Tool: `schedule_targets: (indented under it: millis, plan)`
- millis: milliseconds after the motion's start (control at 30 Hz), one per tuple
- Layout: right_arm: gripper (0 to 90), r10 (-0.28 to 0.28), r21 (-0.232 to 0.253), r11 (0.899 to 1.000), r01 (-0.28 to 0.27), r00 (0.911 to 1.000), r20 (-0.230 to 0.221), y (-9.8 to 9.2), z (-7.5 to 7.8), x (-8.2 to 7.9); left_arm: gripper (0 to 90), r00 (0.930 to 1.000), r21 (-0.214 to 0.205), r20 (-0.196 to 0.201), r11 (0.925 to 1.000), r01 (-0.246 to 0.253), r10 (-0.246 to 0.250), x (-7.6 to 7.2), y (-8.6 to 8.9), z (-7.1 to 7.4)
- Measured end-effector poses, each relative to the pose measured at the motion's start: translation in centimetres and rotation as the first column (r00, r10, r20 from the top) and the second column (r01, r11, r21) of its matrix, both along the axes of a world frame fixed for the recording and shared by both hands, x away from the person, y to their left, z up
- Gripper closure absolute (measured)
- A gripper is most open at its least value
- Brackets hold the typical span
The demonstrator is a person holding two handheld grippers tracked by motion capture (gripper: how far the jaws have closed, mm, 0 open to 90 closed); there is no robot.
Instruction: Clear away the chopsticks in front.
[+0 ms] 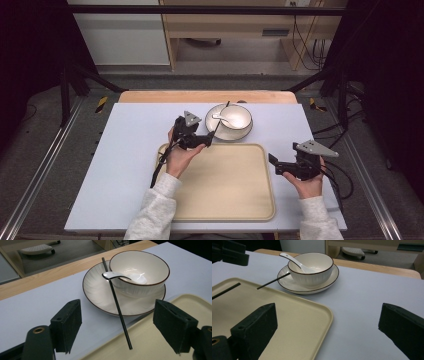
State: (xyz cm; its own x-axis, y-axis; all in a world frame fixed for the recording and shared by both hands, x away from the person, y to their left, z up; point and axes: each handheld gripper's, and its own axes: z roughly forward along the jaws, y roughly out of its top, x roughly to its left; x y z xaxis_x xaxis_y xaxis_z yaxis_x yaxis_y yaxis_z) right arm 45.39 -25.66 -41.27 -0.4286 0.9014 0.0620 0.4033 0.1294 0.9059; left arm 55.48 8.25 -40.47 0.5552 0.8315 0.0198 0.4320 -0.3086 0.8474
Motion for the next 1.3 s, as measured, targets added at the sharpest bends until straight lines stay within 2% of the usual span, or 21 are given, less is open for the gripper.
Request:
schedule_targets:
  millis: [400, 567, 767, 833, 933, 1067, 1233, 1300]
  plan:
    - [2.6, 0.002, -0.004, 1.0, -0.002, 1.0, 0.001, -0.1, 0.0, 0.0, 22.3, 0.9994, 0.046, -0.032, 0.9989, -0.008, 0.01, 3.0, -1.8, -1.6]
    - [2.6, 0.0, 0.0, 1.0, 0.0, 1.0, -0.002, 0.0, 0.0, 0.1, 23.0, 0.9994, 0.067, -0.032, 0.9977, -0.011, 0.013, 4.0, -2.5, -2.1]
    - [2.6, 0.003, -0.012, 1.0, -0.003, 1.0, -0.003, 0.0, -0.1, 0.1, 26.2, 0.9982, 0.084, -0.057, 0.9964, -0.015, 0.02, 4.8, -2.8, -3.1]
    - [2.6, 0.002, -0.012, 1.0, -0.002, 1.0, -0.004, 0.1, -0.2, 0.1, 28.8, 0.9982, 0.081, -0.056, 0.9965, -0.018, 0.023, 5.1, -3.1, -3.4]
    - [2.6, 0.002, -0.011, 1.0, -0.002, 1.0, -0.005, 0.0, -0.1, 0.1, 33.0, 0.9985, 0.105, -0.051, 0.9943, -0.017, 0.022, 5.4, -3.5, -3.6]
    - [2.7, 0.001, -0.009, 1.0, -0.001, 1.0, -0.003, 0.0, -0.1, 0.1, 39.0, 0.9976, 0.12, -0.063, 0.9925, -0.021, 0.029, 5.8, -3.7, -4.0]
    - [2.7, 0.002, -0.012, 1.0, -0.002, 1.0, -0.004, 0.0, -0.1, 0.1, 51.4, 0.9967, 0.112, -0.076, 0.9935, -0.02, 0.028, 6.2, -3.9, -4.5]
    - [2.6, 0.002, -0.012, 1.0, -0.002, 1.0, -0.004, 0.0, -0.1, 0.1, 54.9, 0.9966, 0.121, -0.077, 0.9925, -0.021, 0.031, 6.3, -4.0, -4.7]
